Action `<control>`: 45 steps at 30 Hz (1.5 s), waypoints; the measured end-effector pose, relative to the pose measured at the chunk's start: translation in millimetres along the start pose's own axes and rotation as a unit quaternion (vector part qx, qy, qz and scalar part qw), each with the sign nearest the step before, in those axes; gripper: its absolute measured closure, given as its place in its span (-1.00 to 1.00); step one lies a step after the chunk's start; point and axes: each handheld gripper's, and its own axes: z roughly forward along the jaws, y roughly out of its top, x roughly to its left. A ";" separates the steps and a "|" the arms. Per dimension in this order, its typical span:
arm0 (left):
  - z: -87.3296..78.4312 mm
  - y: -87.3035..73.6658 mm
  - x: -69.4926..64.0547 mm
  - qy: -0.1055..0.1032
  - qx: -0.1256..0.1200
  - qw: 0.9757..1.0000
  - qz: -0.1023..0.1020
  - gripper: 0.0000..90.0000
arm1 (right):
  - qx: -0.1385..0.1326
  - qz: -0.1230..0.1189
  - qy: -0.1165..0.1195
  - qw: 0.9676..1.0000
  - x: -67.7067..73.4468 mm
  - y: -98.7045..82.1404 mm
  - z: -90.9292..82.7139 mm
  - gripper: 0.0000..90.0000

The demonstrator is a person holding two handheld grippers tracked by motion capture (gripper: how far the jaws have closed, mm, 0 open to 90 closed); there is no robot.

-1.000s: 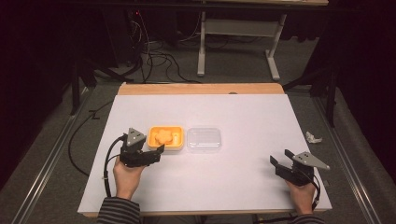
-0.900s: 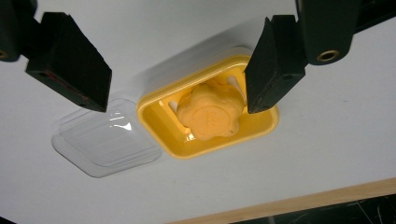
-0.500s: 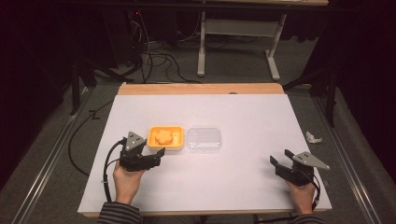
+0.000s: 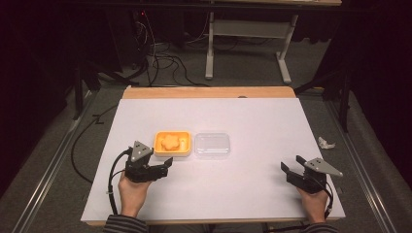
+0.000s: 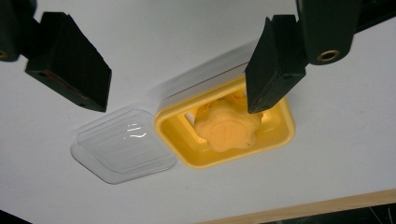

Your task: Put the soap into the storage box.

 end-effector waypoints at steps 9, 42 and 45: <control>-0.2 -3.7 -5.2 -0.001 0.000 1.000 0.003 -0.48 | 0.000 -0.001 -0.001 1.000 0.1 0.0 0.0 -0.27; 9.6 -22.4 -22.7 -0.010 0.008 1.000 0.005 -0.49 | 0.001 -0.001 0.000 1.000 0.7 0.0 0.0 -0.27; 11.6 -25.3 -24.6 -0.012 0.013 1.000 0.006 -0.48 | 0.001 -0.002 0.000 1.000 0.6 0.0 0.3 -0.27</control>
